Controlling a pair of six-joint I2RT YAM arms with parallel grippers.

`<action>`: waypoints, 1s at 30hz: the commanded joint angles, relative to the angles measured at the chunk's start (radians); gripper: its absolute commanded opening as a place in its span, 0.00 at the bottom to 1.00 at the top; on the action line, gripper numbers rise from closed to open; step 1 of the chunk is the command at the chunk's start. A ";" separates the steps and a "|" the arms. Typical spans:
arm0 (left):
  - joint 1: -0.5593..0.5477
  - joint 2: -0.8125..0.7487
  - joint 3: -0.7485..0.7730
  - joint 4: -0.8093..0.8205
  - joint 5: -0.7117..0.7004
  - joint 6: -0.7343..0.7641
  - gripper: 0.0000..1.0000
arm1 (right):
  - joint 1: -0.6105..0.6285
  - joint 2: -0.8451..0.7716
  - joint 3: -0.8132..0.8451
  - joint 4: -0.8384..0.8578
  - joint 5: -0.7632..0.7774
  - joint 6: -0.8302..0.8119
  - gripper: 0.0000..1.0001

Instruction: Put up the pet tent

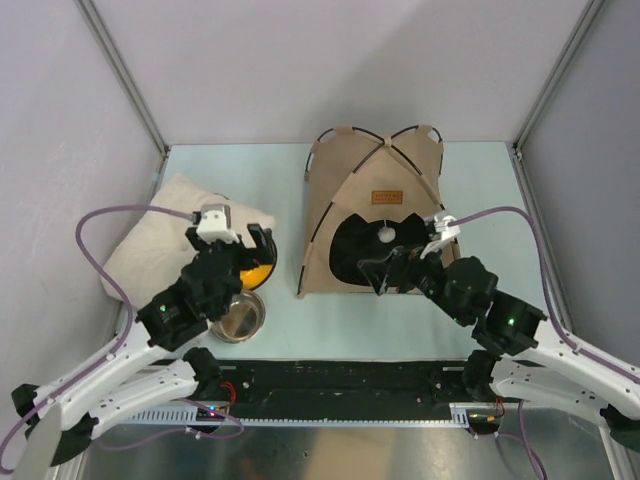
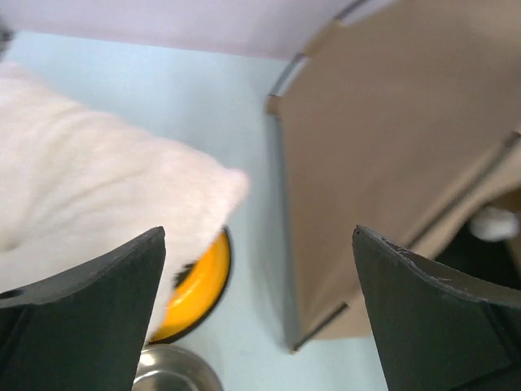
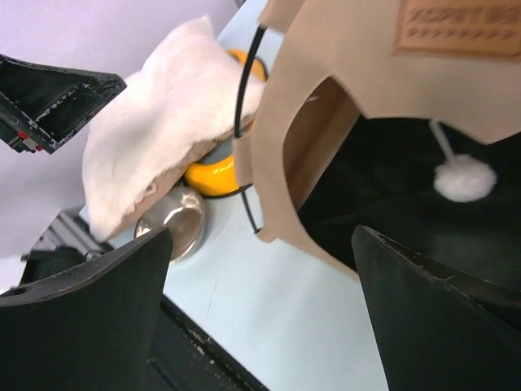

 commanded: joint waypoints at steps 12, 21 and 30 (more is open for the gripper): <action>0.512 0.271 0.142 -0.449 0.187 -0.059 1.00 | -0.111 0.064 0.073 -0.045 -0.112 0.010 0.96; 0.616 0.494 0.134 -0.367 0.204 -0.021 1.00 | -0.141 0.083 0.073 -0.040 -0.155 0.037 0.95; 0.670 0.672 0.199 -0.342 0.279 0.064 0.81 | -0.142 0.058 0.066 -0.054 -0.116 0.052 0.94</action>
